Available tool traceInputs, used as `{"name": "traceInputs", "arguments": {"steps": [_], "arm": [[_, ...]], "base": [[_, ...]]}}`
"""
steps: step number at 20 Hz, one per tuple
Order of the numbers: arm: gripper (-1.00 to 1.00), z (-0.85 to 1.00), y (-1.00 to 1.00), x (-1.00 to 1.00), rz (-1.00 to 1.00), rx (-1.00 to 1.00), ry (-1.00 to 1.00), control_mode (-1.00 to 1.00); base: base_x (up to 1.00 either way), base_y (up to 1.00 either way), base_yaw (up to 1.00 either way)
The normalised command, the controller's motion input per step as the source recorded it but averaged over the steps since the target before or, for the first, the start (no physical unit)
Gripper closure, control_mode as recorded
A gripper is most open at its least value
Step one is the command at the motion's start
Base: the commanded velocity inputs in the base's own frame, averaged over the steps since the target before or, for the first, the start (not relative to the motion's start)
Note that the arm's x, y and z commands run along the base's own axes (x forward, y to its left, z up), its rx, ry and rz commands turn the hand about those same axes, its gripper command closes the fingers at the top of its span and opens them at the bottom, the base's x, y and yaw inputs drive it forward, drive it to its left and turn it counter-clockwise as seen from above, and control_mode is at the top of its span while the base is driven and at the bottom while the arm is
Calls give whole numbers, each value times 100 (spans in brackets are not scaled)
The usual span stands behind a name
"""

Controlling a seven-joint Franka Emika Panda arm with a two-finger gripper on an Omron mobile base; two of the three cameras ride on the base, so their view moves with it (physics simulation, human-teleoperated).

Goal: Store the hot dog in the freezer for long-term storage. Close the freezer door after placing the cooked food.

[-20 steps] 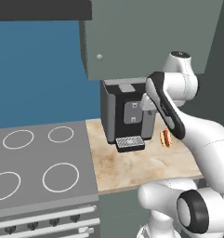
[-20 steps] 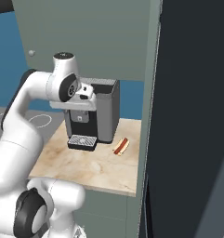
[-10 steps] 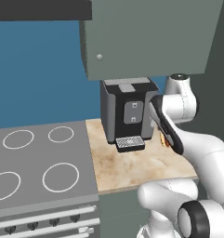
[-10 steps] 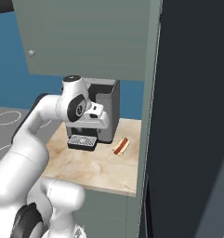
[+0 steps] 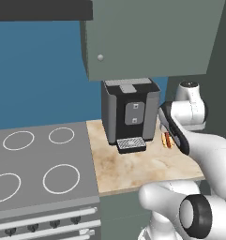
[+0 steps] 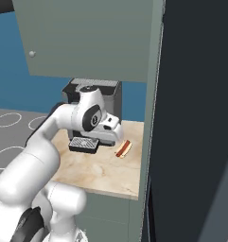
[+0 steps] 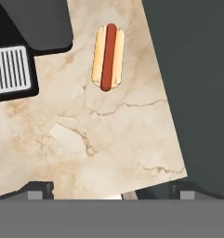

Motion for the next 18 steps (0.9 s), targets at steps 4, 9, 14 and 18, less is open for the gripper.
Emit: {"name": "traceInputs", "arguments": {"steps": [4, 9, 14, 18], "arm": [[-100, -19, -1, 22, -21, 3, 0, -100], [-100, -7, 0, 7, -1, 8, -6, -100], [-100, -17, -2, 7, 0, 8, -1, -100], [-100, -18, 0, 8, 0, 0, -3, -100]], "base": [[0, 0, 0], [0, 0, 0], [0, 0, 0], [0, 0, 0]]}}
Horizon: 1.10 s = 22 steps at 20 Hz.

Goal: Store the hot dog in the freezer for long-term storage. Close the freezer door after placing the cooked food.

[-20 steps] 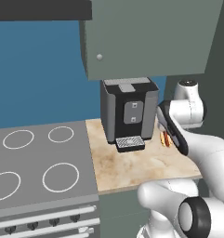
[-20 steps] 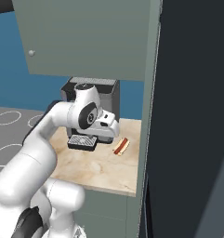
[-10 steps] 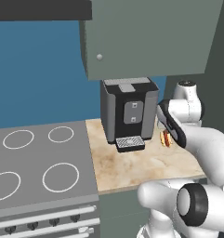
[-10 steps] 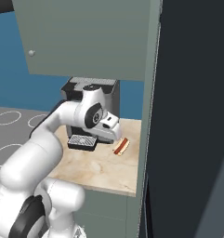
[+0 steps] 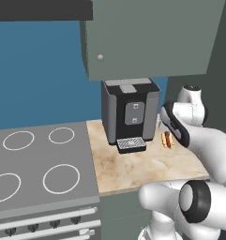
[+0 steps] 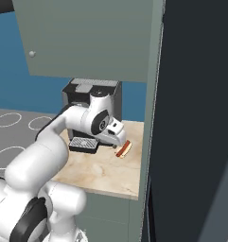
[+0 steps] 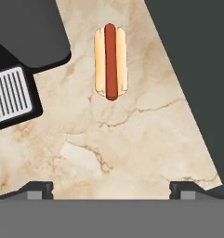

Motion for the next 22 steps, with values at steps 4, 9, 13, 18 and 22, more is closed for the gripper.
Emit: {"name": "traceInputs", "arguments": {"steps": [4, 9, 13, 18, 22], "arm": [[-100, -17, -7, 18, 0, 0, -2, -100], [-100, -11, -19, 14, 0, 0, 2, -100], [-100, -32, -5, 27, 0, 0, 0, -100], [-100, -27, 0, 33, 0, 0, -1, -100], [-100, -30, -8, 27, 0, 0, -1, -100]], "base": [[0, 0, 0], [0, 0, 0], [0, 0, 0], [0, 0, 0], [0, 0, 0]]}}
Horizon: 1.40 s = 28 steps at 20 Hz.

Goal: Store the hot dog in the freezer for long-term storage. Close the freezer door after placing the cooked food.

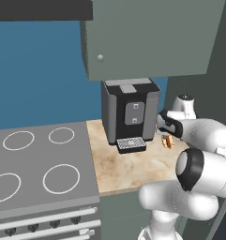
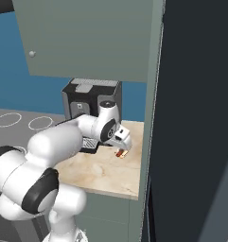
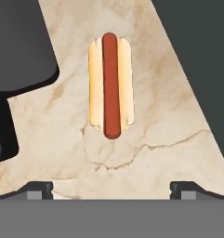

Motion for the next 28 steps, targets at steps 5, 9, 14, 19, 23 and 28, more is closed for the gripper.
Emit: {"name": "traceInputs", "arguments": {"steps": [5, 9, 14, 19, 23, 28], "arm": [[-100, -33, -7, 29, 0, 0, -1, -100], [-100, -29, -10, 32, 0, 0, 0, -100], [-100, -27, -16, 32, 0, 0, 0, -100], [-100, -26, -11, 24, 0, 0, 0, -100], [-100, -26, -2, 20, 0, 0, 0, -100], [-100, -32, -1, 20, 0, 0, 0, -100]], "base": [[0, 0, 0], [0, 0, 0], [0, 0, 0], [0, 0, 0], [0, 0, 0], [0, 0, 0]]}}
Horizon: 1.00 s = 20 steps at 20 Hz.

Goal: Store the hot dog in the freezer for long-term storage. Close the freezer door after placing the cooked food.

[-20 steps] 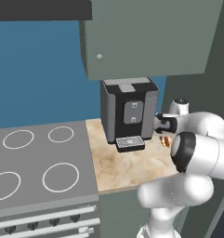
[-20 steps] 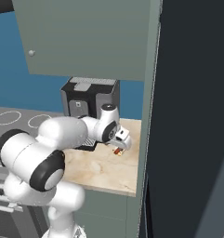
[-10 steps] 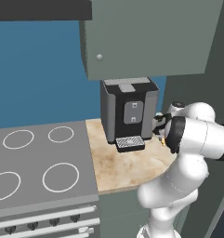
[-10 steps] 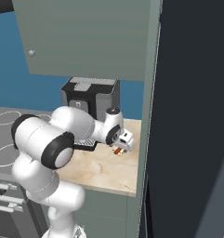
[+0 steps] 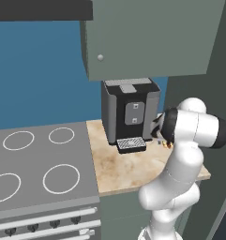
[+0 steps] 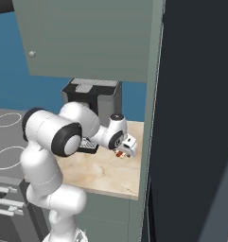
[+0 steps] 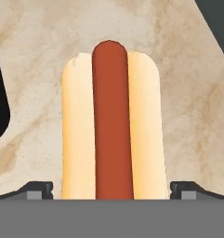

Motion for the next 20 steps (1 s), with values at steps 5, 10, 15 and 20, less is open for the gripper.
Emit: {"name": "traceInputs", "arguments": {"steps": [5, 10, 15, 20], "arm": [[-100, -33, 0, 18, 0, 0, 0, -100], [-100, -33, 0, 4, 0, 1, 2, -100], [-100, -28, 1, 0, 0, 1, 0, -100], [100, -33, 4, 0, 0, 3, 0, -100]], "base": [[0, 0, 0], [0, 0, 0], [0, 0, 0], [0, 0, 0]]}}
